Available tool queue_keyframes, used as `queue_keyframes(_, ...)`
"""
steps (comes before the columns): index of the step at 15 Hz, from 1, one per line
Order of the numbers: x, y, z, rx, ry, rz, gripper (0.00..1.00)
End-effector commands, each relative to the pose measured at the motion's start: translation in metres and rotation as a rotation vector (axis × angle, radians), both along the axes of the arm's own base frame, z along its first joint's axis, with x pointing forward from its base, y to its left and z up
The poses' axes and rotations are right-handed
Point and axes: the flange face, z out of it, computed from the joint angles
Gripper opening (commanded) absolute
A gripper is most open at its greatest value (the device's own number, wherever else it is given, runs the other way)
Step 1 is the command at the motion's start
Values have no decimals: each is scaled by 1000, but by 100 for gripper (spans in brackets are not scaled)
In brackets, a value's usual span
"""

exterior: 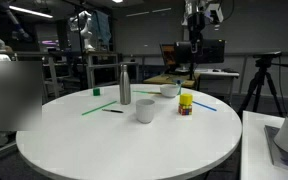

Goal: Change the Position of the cup and put it horizontally

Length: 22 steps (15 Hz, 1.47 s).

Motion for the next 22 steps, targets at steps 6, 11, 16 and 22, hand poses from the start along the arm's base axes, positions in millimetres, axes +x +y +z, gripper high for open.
queue_keyframes(6,7,1,-2,12,-45,11,100)
queue_keyframes(11,30,13,-15,76,-145,34,100)
queue_keyframes(16,60,33,-36,195,-204,71,100)
queue_keyframes(22,89,80,-57,275,-167,143,100)
